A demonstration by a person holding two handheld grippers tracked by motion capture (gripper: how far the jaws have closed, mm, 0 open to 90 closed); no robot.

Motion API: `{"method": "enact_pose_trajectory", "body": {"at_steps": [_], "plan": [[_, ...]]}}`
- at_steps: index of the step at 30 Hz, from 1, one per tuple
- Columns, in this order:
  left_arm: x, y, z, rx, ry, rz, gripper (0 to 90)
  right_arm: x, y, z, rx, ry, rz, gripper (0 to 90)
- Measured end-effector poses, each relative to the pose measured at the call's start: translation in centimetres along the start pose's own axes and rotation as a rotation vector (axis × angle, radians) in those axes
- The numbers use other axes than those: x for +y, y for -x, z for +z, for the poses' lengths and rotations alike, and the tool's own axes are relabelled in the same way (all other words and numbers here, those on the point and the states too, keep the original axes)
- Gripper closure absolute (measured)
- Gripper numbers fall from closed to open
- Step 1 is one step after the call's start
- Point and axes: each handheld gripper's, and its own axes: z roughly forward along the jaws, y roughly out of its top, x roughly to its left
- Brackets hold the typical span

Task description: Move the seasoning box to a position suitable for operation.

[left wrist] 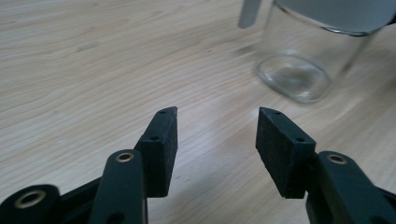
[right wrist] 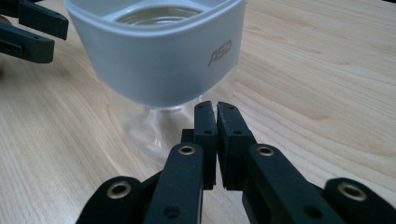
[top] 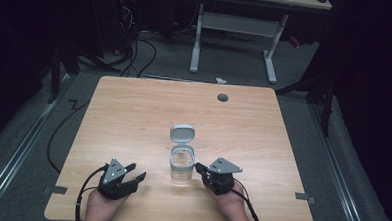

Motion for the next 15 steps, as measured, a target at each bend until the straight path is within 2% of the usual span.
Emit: {"method": "enact_pose_trajectory", "body": {"at_steps": [5,7,9,11,15], "plan": [[-1.0,2.8,1.2,-0.089,-0.044,-0.015,49.6,-0.3,0.0,-0.3,0.002,0.000,0.004,87.2],[-1.4,3.9,2.0,-0.104,-0.054,0.004,49.7,-0.4,0.0,-0.2,0.005,-0.003,0.004,87.1],[-1.5,5.0,3.0,-0.123,-0.061,0.003,49.9,-0.6,-0.1,-0.2,0.005,-0.009,0.001,87.1],[-1.8,5.8,3.9,-0.116,-0.057,0.033,52.7,-0.7,-0.1,-0.3,0.006,-0.011,-0.001,87.1],[-1.8,6.1,4.7,-0.109,-0.056,0.034,57.4,-0.7,-0.1,-0.3,0.011,-0.006,0.003,87.1]]}}
